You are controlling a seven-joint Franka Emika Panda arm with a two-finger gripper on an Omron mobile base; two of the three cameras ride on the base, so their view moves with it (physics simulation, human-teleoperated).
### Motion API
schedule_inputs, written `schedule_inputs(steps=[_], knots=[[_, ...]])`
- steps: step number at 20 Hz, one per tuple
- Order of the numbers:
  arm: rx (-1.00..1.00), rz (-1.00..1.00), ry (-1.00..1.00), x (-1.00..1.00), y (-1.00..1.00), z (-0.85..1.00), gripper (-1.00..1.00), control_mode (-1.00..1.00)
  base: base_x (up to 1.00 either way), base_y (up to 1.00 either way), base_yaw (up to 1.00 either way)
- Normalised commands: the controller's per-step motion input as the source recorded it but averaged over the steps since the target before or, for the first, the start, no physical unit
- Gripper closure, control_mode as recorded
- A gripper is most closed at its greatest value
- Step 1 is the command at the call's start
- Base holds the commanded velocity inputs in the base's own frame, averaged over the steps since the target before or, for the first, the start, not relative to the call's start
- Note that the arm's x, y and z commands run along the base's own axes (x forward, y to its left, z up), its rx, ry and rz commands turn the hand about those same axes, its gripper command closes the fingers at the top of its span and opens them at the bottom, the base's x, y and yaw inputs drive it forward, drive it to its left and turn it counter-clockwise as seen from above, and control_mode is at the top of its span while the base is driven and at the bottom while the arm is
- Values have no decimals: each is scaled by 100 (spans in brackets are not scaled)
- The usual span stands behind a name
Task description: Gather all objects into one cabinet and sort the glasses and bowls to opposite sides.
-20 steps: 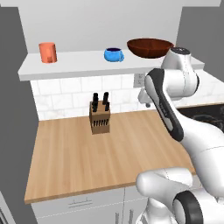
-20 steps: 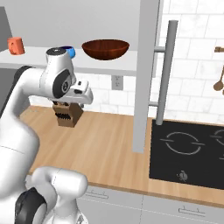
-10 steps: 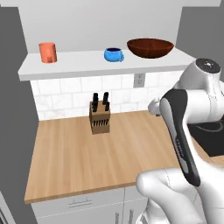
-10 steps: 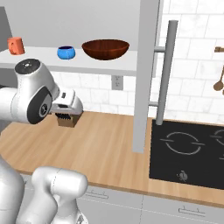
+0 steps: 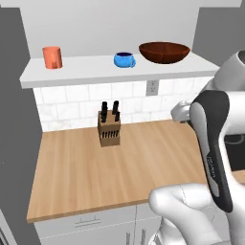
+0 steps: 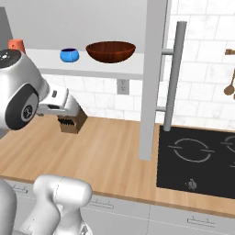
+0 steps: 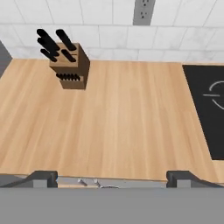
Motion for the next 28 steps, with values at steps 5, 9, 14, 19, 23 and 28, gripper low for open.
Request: schedule_inputs(steps=[5, 9, 14, 19, 23, 28], knots=[[5, 0, 6, -54, 0, 11, -100, -100, 0, 0, 0], [3, 0, 3, -48, 0, 0, -100, -100, 0, 0, 0], [0, 0, 0, -17, 0, 6, -100, -100, 0, 0, 0], [0, 0, 0, -5, 0, 8, -100, -100, 0, 0, 0], [0, 0, 0, -11, 0, 0, -100, -100, 0, 0, 0], [0, 0, 0, -4, 0, 0, -100, 100, -39, 0, 0]])
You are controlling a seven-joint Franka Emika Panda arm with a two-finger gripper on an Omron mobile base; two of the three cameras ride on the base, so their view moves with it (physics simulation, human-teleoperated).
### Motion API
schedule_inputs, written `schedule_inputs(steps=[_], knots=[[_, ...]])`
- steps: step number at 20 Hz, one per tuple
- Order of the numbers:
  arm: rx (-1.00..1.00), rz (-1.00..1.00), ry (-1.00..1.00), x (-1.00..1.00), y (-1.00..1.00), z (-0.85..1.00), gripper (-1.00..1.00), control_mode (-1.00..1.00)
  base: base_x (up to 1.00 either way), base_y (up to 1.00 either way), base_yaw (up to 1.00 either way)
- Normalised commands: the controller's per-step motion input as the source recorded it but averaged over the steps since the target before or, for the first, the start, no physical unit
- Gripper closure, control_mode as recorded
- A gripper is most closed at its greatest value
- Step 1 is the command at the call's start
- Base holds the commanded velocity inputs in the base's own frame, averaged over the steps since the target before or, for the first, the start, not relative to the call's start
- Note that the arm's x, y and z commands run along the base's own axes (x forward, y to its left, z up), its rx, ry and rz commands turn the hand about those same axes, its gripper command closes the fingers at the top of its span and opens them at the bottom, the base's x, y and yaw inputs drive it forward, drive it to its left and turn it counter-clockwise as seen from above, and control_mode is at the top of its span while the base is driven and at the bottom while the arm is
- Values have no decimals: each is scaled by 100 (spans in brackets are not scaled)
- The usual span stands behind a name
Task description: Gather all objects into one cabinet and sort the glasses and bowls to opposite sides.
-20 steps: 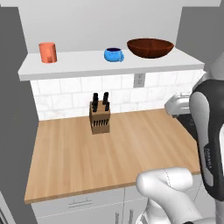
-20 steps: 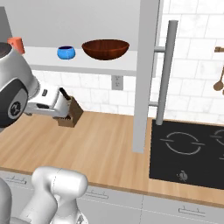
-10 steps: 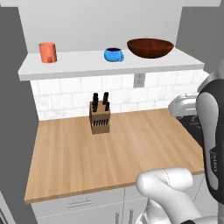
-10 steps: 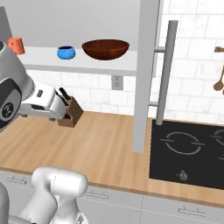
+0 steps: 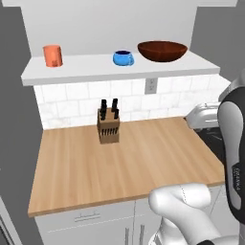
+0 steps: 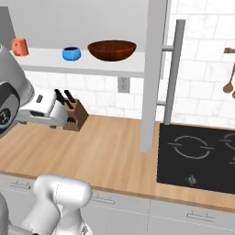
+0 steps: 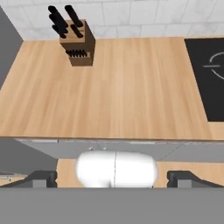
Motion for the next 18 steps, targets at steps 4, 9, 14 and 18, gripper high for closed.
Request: schedule_inputs(steps=[4, 9, 14, 18], knots=[[0, 0, 0, 0, 0, 0, -100, 100, -91, 0, -4], [0, 0, 0, 0, 0, 0, -100, 100, -93, 0, -12], [0, 0, 0, 0, 0, 0, -100, 100, -71, 0, -24], [0, 0, 0, 0, 0, 0, -100, 100, -51, 0, -27]])
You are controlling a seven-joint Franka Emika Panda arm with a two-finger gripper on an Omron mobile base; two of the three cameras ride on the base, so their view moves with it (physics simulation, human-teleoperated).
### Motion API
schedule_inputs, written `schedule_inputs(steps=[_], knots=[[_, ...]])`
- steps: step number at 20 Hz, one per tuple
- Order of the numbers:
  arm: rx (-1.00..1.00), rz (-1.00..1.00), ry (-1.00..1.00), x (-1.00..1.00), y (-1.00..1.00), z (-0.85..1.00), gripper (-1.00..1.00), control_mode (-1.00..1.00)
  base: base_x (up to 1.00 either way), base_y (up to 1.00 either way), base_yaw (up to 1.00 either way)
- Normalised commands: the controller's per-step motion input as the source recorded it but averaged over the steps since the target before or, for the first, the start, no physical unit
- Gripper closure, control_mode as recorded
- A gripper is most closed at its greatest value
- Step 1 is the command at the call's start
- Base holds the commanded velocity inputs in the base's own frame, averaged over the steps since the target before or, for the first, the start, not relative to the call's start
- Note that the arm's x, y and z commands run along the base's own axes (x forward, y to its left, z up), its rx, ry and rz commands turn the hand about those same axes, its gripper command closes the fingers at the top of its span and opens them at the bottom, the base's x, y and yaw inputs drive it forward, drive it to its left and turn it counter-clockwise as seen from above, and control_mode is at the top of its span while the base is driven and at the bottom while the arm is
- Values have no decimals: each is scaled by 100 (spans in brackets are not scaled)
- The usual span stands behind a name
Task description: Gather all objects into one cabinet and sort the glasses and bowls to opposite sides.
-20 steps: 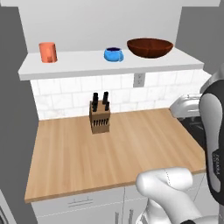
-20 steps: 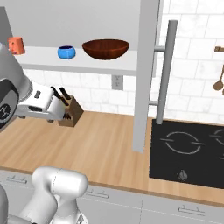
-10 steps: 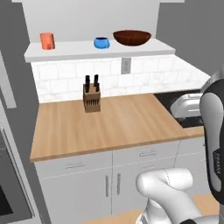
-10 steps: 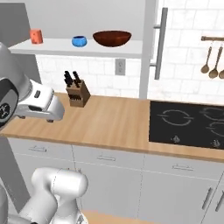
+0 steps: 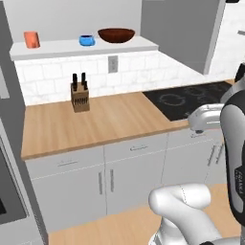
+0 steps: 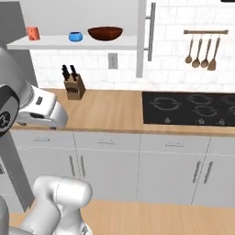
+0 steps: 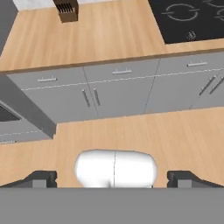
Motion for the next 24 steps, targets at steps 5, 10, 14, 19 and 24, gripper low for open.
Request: schedule_inputs(steps=[5, 10, 14, 19, 24], knots=[[0, 0, 0, 0, 0, 0, -100, 100, -22, 0, -62], [0, 0, 0, 0, 0, 0, -100, 100, -1, 0, -92], [0, 0, 0, 0, 0, 0, -100, 100, 0, 0, -90], [0, 0, 0, 0, 0, 0, -100, 100, 0, 0, -82], [0, 0, 0, 0, 0, 0, -100, 100, 4, 1, -69]])
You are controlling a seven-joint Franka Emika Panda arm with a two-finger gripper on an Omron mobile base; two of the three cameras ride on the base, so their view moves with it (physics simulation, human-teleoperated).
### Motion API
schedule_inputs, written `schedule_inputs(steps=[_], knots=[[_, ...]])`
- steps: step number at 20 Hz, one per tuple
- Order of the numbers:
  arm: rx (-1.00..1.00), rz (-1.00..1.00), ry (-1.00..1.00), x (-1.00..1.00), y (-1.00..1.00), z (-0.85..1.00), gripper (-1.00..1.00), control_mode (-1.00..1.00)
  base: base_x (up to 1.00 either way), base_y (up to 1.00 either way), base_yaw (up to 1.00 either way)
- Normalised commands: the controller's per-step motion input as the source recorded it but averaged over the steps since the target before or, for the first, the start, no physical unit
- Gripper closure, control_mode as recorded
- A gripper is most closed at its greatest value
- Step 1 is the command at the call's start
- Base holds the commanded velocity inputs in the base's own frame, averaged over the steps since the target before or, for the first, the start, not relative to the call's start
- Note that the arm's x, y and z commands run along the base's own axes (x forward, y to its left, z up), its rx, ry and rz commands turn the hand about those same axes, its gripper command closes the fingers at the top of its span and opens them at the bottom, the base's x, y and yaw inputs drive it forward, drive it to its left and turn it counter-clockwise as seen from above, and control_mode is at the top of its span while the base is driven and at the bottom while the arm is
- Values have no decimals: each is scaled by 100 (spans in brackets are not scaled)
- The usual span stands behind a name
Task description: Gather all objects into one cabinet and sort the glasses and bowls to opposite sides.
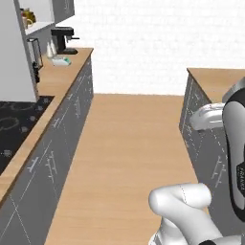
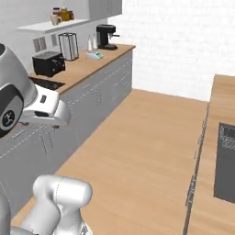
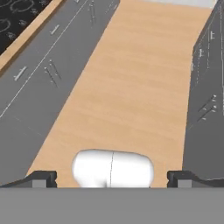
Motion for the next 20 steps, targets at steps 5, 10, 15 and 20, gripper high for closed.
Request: schedule_inputs(steps=[5, 10, 15, 20], knots=[[0, 0, 0, 0, 0, 0, -100, 100, 3, 4, -68], [0, 0, 0, 0, 0, 0, -100, 100, 2, 18, -65], [0, 0, 0, 0, 0, 0, -100, 100, 25, 49, -37], [0, 0, 0, 0, 0, 0, -100, 100, 21, 54, -28]])
